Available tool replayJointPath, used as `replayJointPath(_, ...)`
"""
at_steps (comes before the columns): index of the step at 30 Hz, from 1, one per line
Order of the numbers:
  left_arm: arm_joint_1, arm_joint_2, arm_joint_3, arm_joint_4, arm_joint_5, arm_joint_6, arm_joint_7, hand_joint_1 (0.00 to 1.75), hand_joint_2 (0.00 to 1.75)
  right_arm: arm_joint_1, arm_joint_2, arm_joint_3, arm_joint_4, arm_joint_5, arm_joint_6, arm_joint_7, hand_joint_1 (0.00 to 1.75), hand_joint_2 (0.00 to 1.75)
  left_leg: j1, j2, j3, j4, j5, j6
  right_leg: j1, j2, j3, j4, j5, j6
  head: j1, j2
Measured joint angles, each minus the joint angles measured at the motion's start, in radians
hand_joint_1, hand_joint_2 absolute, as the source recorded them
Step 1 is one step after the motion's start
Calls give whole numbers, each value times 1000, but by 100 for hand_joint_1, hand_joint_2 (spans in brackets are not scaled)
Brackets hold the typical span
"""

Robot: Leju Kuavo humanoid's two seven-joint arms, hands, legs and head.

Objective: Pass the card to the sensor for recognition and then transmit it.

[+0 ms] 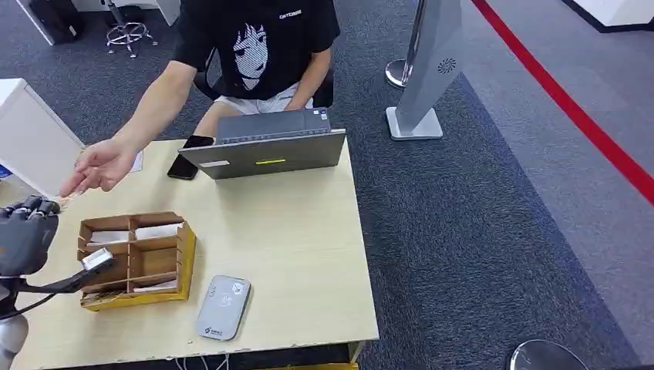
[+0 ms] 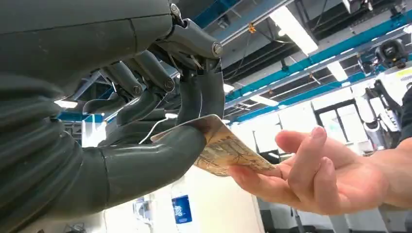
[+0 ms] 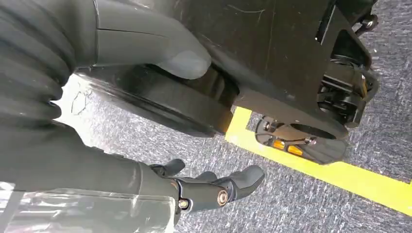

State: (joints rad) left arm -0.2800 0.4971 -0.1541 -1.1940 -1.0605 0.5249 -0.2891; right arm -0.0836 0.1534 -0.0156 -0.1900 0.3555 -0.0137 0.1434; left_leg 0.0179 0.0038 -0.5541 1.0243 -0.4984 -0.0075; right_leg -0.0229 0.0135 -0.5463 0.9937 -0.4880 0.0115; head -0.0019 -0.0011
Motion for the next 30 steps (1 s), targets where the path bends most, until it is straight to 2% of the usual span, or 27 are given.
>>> replayJointPath(1, 2, -2, 0, -2, 2, 2, -1, 175, 175, 0, 0, 0, 0, 0, 0, 0, 0, 175, 0, 0, 0, 0, 0, 0, 0, 0, 0, 0, 0, 0, 0, 0)
replayJointPath(2, 5, -3, 1, -5, 4, 4, -3, 157, 175, 0, 0, 0, 0, 0, 0, 1, 0, 175, 0, 0, 0, 0, 0, 0, 0, 0, 0, 0, 0, 0, 0, 0)
replayJointPath(3, 7, -6, 3, -8, 8, 7, -5, 12, 175, 0, 0, 0, 0, 1, 0, 2, 0, 175, 0, 0, 0, 0, 0, 0, 0, 0, 0, 0, 0, 0, 0, 0)
replayJointPath(4, 9, -8, 6, -10, 11, 11, -10, 0, 175, 0, 0, 0, 0, 1, 0, 2, 0, 175, 0, 0, 0, 0, 0, 0, 0, 0, 0, 0, 0, 0, 0, 0)
replayJointPath(9, 49, -24, 24, -51, 21, 60, -25, 0, 175, -1, 0, 0, 0, 2, -1, 4, 0, 175, 0, -1, 0, 0, 0, 0, 0, 0, 0, 0, 0, 0, 0, 0)
replayJointPath(16, 185, -53, 56, -246, 19, 141, -38, 0, 175, -1, 0, -2, 0, 1, -7, 7, 0, 175, 0, 0, 0, 0, 0, 0, 0, -1, 0, 0, 0, 0, 0, 0)
replayJointPath(24, 308, -82, 89, -472, -12, 167, -60, 0, 175, -1, 0, -11, 0, -2, -15, 8, 0, 175, 0, -1, 0, 0, 0, 0, 0, -1, 0, 0, 0, 0, 0, 0)
replayJointPath(26, 345, -105, 103, -547, -16, 167, -97, 0, 175, 0, 0, -19, 0, -3, -21, 8, 0, 175, 0, -1, 0, 0, 0, 0, 0, -1, 0, 0, 0, 0, 0, 0)
replayJointPath(30, 390, -138, 123, -632, -22, 168, -108, 0, 175, 1, 0, -28, 0, -3, -22, 8, 0, 175, 0, -2, 0, 0, 0, 0, 0, -3, 1, -1, 0, 0, 0, 0)
